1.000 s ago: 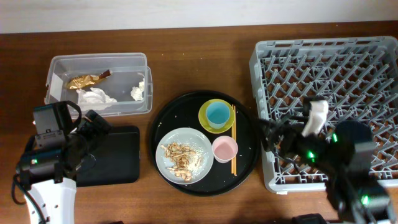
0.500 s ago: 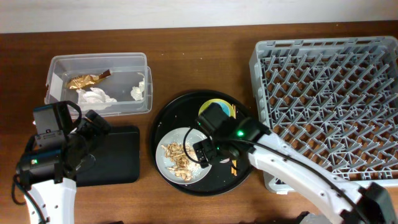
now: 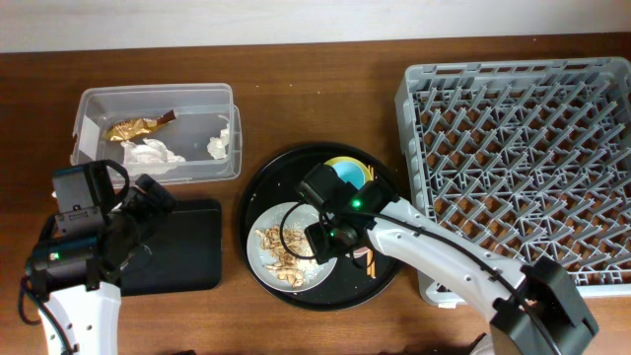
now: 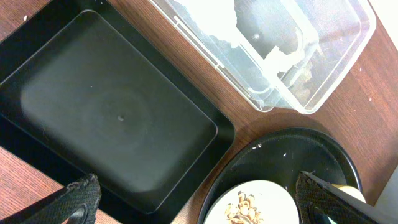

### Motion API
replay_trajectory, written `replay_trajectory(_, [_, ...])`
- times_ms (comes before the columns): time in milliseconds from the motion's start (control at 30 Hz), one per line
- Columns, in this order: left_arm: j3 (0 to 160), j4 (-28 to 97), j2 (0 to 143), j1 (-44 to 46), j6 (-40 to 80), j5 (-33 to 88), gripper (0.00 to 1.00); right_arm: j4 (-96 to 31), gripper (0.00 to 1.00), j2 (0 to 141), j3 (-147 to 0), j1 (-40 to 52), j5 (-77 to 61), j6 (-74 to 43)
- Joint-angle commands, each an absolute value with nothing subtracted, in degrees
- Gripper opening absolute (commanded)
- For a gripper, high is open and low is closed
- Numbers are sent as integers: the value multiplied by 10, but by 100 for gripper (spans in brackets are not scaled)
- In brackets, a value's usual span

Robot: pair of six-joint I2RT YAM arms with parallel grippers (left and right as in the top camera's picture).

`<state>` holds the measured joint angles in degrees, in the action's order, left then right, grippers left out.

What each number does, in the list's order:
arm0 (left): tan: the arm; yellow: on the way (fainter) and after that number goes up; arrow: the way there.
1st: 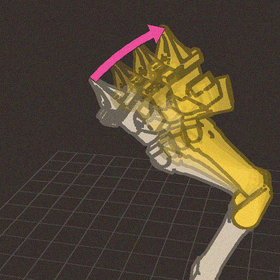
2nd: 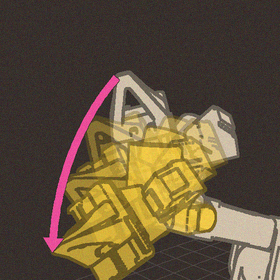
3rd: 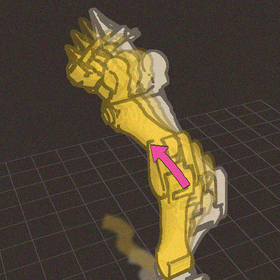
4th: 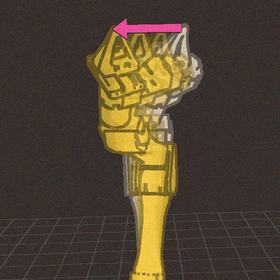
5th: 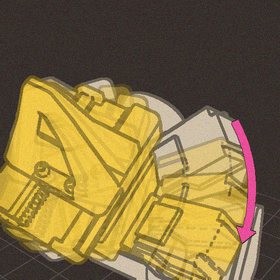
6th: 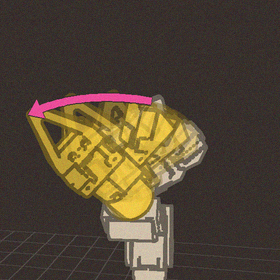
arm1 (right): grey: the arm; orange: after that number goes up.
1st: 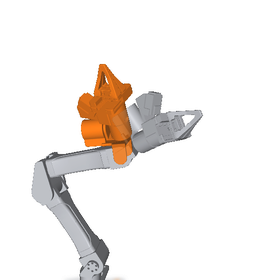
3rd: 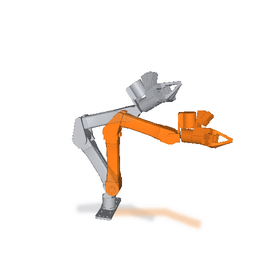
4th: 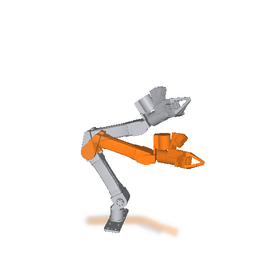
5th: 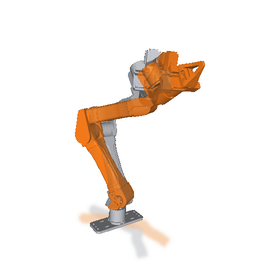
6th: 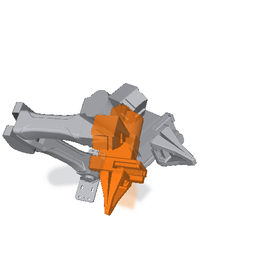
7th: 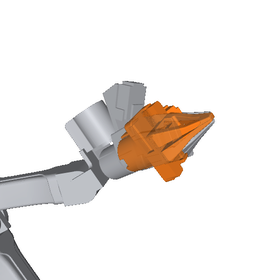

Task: Sort waste into correct bins and load items into the dishwasher rack
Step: 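Grasp the pink cup with the right gripper and lift it, then place the pink cup upside down in the dish rack with the right gripper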

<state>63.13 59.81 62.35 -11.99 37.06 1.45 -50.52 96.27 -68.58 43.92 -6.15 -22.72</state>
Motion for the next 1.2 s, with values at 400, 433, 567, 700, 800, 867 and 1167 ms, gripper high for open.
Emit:
replay_trajectory(400, [631,598,618,-121,364,11,99,-536,11,989,-709,435,-51,-230])
replay_trajectory(433, [631,598,618,-121,364,11,99,-547,4,989,-717,430,-51,-230])
replay_trajectory(567, [631,598,618,-121,364,11,99,-618,4,986,-772,405,-39,-227])
replay_trajectory(700, [631,598,618,-121,364,11,99,-700,4,968,-843,384,-34,-200])
replay_trajectory(800, [631,598,618,-121,364,11,99,-765,4,955,-911,337,-34,-147])
replay_trajectory(867, [631,598,618,-121,364,11,99,-776,4,948,-936,292,-48,-117])
replay_trajectory(1167, [631,598,618,-121,364,11,99,-771,4,944,-959,-156,-551,213])
